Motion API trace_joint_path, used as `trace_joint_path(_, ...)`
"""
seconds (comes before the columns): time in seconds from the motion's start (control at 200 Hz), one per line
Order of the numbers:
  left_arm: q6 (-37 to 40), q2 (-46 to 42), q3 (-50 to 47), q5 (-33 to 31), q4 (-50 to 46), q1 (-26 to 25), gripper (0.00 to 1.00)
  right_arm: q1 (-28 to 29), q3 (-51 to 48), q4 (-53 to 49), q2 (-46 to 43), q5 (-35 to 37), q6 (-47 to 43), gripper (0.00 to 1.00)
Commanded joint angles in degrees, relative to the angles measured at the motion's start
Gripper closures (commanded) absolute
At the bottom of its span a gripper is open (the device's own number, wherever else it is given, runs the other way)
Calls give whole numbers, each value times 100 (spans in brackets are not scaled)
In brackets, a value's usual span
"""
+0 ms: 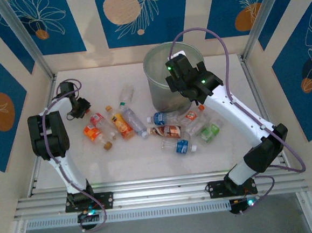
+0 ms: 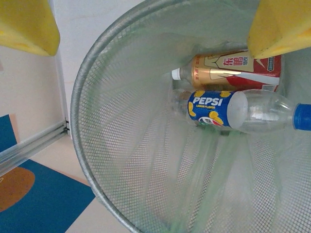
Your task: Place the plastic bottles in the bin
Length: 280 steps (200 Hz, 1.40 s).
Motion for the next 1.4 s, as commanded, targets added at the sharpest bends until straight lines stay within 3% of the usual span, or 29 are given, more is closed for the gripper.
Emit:
trace_joint_path(0.0,6,58,233,103,-107,78,76,43,-90,79,8,179,70,1)
trace_joint_path(0.49,301,-663,519,-17,-266,72,86,61,-187,159,-83,228,237,1)
trace_joint_path(0.85,185,-1248,234,-1,333,-54,88,52,-249,275,-150,185,321,1)
trace_joint_path(1.185,276,-2205,-341,-527,1353,-460,89,-48,-412,336,-324,54,509,1)
trace_joint_path(1.395,366,-2700,-347,-853,1518,-920,89,-404,-603,141,-598,-262,1226,1)
